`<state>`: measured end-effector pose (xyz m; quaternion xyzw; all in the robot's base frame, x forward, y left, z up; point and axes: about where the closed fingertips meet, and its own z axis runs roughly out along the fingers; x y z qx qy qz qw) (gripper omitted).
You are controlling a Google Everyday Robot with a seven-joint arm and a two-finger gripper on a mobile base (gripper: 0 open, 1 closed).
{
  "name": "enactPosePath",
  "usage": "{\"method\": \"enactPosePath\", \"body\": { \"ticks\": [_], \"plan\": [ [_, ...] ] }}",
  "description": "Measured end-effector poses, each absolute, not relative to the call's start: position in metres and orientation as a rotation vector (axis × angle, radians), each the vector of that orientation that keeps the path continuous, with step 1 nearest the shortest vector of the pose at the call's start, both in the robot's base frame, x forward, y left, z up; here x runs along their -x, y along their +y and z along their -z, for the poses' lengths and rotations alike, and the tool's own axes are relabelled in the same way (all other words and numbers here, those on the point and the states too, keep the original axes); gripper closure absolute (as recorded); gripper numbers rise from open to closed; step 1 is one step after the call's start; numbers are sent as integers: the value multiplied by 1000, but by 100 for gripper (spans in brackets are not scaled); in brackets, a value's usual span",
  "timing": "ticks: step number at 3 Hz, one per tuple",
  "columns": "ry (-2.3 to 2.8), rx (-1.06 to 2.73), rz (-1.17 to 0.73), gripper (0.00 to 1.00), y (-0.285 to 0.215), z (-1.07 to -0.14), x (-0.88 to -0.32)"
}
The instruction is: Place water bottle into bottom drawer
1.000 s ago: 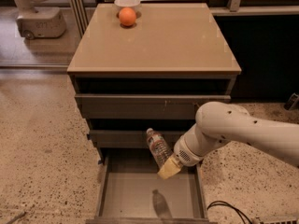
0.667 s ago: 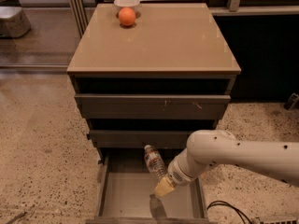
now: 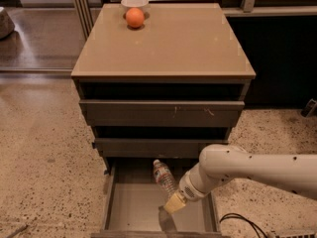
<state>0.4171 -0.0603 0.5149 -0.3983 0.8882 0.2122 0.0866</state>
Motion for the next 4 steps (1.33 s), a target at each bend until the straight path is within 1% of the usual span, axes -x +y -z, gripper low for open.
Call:
{"method": "enactPosePath", "body": {
  "ticks": [1, 2, 3, 4],
  "plan": [
    [2582, 1168, -771, 100, -63, -462, -421],
    [2567, 1185, -858, 100, -68, -393, -414],
    [2579, 1184, -1003, 100, -61, -327, -393],
    [2578, 1185, -1002, 100, -61, -328, -393]
  ]
}}
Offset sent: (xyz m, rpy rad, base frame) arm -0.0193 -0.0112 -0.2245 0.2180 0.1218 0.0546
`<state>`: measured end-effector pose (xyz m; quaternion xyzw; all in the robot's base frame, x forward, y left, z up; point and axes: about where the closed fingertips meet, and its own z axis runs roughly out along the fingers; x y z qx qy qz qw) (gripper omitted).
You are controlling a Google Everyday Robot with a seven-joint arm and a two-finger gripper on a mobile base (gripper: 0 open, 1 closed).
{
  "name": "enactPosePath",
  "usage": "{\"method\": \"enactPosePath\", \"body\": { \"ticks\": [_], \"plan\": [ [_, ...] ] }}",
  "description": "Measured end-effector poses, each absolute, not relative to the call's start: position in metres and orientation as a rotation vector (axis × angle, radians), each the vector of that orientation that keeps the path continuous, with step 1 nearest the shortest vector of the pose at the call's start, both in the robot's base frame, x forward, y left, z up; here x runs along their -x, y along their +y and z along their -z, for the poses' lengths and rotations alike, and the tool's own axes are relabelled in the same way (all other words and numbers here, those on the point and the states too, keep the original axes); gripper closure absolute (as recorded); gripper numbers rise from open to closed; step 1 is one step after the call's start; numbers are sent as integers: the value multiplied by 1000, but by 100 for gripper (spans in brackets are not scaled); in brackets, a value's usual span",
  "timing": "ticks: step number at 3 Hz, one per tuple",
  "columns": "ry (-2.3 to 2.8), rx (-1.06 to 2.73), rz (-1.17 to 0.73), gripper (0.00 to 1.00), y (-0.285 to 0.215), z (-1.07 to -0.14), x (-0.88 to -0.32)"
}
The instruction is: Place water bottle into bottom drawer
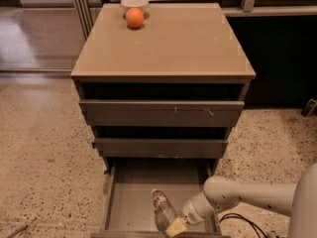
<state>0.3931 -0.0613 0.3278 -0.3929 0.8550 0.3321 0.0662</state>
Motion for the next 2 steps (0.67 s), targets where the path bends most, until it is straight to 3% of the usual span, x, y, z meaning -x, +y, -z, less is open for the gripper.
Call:
{"method": "enactPosePath", "body": {
  "ticks": [2],
  "plan": [
    [2467, 1223, -1028, 100, -38, -292, -423]
  ]
}}
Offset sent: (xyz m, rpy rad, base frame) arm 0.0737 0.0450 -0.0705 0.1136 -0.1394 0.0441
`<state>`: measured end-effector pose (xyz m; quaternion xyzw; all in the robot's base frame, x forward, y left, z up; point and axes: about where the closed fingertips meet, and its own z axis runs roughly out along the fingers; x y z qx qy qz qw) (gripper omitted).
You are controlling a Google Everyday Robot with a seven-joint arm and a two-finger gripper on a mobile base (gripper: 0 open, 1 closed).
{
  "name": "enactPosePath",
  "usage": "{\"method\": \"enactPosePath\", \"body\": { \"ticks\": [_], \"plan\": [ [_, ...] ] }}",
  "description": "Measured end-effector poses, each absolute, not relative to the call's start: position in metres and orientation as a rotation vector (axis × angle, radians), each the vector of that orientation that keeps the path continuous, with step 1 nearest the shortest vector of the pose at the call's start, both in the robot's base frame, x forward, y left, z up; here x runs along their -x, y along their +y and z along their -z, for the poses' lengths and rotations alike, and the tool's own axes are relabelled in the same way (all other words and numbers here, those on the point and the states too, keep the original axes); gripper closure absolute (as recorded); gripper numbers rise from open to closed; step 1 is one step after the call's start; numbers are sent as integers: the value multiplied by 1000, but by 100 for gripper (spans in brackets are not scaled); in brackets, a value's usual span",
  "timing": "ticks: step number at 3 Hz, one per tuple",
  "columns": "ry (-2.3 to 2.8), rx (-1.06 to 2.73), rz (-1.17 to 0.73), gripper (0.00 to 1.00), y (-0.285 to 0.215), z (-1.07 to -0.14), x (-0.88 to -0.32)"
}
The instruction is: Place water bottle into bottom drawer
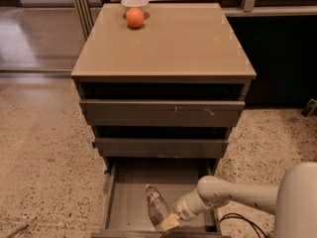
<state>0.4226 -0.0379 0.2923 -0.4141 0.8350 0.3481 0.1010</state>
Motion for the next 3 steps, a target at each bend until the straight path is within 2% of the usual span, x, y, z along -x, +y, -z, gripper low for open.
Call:
{"method": "enactPosePath", "body": {
  "ticks": [1, 3],
  "plan": [
    [2440, 1200, -1013, 100, -22, -268, -450],
    [2475, 1146, -1019, 100, 1, -194, -466]
  ]
}}
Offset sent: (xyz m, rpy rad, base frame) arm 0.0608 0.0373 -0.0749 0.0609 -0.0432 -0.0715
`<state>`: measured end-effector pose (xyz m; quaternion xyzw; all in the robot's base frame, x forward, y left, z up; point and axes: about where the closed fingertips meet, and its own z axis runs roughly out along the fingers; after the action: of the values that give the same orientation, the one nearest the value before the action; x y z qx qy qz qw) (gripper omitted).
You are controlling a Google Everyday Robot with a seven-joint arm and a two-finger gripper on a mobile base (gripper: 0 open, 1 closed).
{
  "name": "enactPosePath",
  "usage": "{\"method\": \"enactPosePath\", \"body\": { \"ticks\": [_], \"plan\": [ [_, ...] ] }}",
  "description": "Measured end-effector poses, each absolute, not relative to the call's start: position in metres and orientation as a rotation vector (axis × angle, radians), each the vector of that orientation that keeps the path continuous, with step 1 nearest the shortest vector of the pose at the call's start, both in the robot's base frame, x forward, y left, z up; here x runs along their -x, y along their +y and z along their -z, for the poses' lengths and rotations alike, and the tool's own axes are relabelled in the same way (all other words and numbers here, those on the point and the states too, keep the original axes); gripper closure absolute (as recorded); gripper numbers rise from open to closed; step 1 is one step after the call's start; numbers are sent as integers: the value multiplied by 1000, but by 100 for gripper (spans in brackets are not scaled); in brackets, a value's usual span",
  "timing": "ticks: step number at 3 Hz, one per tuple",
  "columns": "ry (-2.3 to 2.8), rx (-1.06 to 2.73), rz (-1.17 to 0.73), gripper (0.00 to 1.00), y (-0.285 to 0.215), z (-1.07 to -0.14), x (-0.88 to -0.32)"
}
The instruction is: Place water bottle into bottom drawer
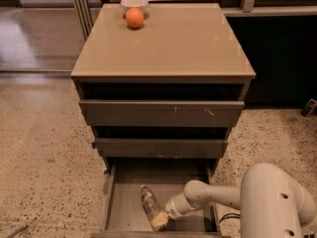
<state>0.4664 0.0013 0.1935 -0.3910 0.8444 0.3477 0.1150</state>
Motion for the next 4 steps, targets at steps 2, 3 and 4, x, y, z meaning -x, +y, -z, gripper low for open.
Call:
{"method": "enactPosePath", "body": {
  "ticks": [2, 3, 4],
  "plan": [
    [2489, 1093, -992, 100, -9, -185, -486],
    [2500, 1004, -999, 100, -14, -162, -519],
    [2500, 1004, -1000, 100, -14, -162, -519]
  ]
}}
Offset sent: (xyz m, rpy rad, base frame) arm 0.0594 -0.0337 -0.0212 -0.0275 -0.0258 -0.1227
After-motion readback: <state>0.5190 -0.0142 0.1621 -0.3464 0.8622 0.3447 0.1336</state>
